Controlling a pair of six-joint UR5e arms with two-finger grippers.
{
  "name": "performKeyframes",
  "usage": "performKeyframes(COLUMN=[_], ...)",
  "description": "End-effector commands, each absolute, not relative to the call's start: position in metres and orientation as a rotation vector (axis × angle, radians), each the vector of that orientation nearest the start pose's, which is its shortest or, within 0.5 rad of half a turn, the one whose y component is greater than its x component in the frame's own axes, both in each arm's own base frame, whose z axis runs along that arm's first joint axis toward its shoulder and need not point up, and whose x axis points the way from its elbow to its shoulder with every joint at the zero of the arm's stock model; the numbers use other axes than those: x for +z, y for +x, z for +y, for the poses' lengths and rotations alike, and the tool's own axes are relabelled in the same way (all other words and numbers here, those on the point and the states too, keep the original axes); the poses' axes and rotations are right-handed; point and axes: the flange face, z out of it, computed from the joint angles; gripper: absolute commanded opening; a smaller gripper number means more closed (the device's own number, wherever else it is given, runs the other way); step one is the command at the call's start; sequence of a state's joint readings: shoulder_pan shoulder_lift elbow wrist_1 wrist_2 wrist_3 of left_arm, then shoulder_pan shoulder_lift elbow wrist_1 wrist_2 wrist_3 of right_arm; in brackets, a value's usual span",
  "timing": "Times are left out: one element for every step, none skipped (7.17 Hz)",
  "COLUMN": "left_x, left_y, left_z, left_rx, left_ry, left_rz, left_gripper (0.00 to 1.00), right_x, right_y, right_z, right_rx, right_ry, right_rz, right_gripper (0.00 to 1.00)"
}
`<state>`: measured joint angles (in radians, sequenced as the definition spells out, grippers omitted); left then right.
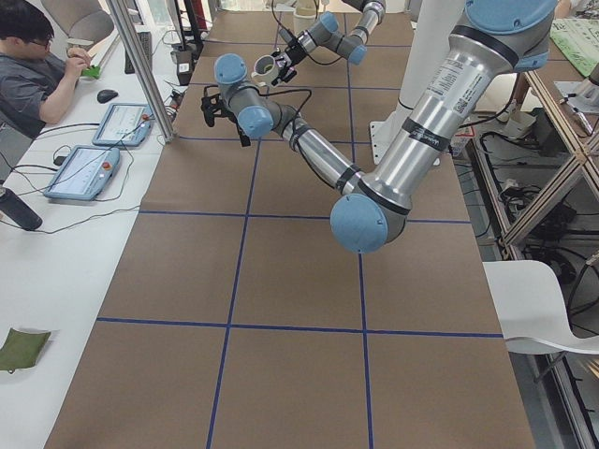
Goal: Left arm hands cup to right arm to dump lemon
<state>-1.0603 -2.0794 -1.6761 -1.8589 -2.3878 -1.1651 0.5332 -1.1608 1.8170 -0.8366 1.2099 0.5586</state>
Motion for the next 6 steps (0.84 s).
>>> performKeyframes(left_x=[0.366,0.406,0.435,0.457,0.467,0.472], left_y=[0.237,0.205,0.154,0.114,0.1,0.098], left_z=[-0.579,-0.579,-0.587,-0.59,-0.588,-0.585], left_rx=[0.032,0.152,0.268,0.353,0.385,0.382], left_ry=[0.174,0.229,0.258,0.258,0.268,0.263], left_rz=[0.984,0.923,0.842,0.787,0.773,0.772], left_gripper=[1.0,1.0,1.0,1.0,1.0,1.0], right_x=[0.264,0.271,0.289,0.309,0.329,0.368], right_y=[-0.363,-0.325,-0.289,-0.26,-0.226,-0.197], right_z=[-0.487,-0.501,-0.501,-0.5,-0.497,-0.484], right_rx=[-0.141,-0.14,-0.112,-0.074,-0.048,-0.018], right_ry=[1.055,1.027,1.021,0.998,0.974,0.96], right_rz=[-0.828,-0.85,-0.823,-0.809,-0.817,-0.81], right_gripper=[0.09,0.09,0.09,0.09,0.09,0.09])
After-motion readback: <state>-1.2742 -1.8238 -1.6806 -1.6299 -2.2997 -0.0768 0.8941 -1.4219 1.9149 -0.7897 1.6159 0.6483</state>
